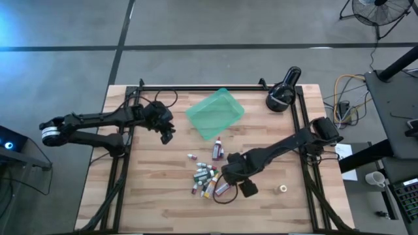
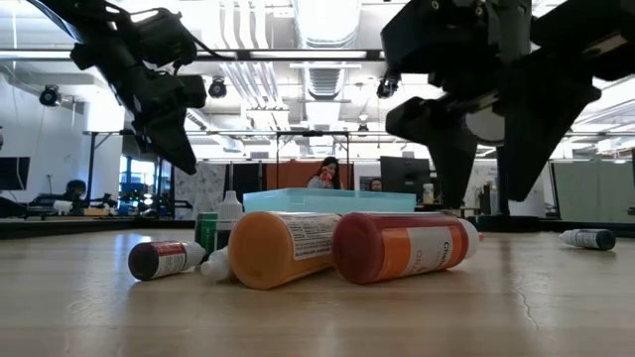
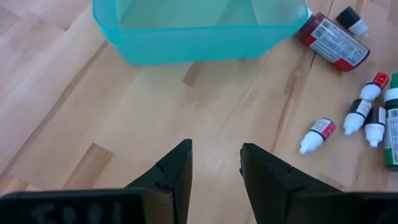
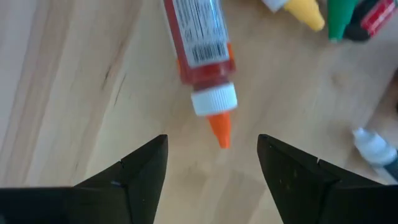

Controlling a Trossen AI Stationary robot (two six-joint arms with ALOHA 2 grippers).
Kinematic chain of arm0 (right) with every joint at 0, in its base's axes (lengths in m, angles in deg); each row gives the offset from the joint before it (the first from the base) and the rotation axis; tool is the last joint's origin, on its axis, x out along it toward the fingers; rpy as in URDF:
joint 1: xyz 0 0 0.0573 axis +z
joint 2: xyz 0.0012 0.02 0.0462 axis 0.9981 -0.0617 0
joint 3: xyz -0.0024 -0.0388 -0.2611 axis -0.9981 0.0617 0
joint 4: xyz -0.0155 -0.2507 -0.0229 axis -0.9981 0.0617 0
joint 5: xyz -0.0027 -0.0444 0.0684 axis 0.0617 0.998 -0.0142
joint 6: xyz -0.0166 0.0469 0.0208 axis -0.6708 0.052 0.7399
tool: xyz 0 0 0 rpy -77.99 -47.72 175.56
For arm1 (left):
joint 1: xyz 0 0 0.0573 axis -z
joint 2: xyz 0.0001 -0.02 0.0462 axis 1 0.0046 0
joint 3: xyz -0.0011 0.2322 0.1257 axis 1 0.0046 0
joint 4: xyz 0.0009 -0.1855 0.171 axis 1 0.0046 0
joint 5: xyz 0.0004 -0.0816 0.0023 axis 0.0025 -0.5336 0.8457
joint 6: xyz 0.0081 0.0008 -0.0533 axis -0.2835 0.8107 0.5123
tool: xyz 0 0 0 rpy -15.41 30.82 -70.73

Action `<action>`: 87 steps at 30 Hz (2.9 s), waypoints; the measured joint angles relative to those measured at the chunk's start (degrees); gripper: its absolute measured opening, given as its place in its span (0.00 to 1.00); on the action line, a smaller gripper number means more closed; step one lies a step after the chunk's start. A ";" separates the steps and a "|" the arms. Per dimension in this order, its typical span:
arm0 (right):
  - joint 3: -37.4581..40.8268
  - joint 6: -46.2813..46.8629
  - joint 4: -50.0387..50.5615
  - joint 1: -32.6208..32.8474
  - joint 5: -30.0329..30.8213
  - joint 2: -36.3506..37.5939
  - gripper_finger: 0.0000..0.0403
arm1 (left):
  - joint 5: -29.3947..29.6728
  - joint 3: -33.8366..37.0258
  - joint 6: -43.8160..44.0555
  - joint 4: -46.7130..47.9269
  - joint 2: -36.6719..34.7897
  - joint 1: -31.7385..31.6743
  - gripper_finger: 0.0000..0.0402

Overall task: Pick & Place food coloring
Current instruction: Adjust the red big food coloring bottle, then adjust the pink small food coloring bottle

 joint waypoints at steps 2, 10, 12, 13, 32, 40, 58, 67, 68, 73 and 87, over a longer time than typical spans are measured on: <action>0.87 -0.15 -2.17 0.04 -0.08 0.00 0.59 | 0.00 0.00 0.10 0.00 0.00 0.10 0.27; 4.11 0.00 -12.73 0.00 -0.19 -1.65 0.57 | 0.02 0.00 0.68 -0.10 0.00 0.12 0.27; 4.15 0.00 -12.64 0.00 -0.17 -2.77 0.57 | 0.02 0.00 0.85 -0.07 0.00 0.12 0.27; 4.13 0.00 -12.27 0.00 -0.14 -3.20 0.57 | 0.02 0.00 1.05 -0.11 0.00 0.12 0.27; 3.06 0.00 -10.13 -0.02 2.54 -4.17 0.39 | 0.02 0.00 1.40 -0.02 0.00 0.45 0.27; 2.31 2.88 -6.69 -0.07 0.81 -4.12 0.23 | 0.04 0.00 1.57 -0.07 0.00 0.45 0.27; -4.83 39.31 24.39 -10.67 -35.38 -1.75 0.09 | 0.50 0.00 1.45 -3.22 0.00 0.45 0.27; -3.87 50.47 35.89 -14.18 -49.80 -1.77 0.12 | 0.48 0.04 0.70 -4.32 0.01 0.45 0.27; -3.32 50.54 36.70 -14.38 -49.60 -1.85 0.12 | 0.48 0.16 0.64 -4.34 0.02 0.45 0.27; -0.29 50.18 40.32 -14.55 -49.93 -3.06 0.13 | 0.46 1.50 0.65 -5.21 0.00 0.45 0.27; 1.90 47.92 40.76 -14.97 -52.63 -4.22 0.15 | -1.27 3.28 2.07 -5.33 -0.31 1.46 0.27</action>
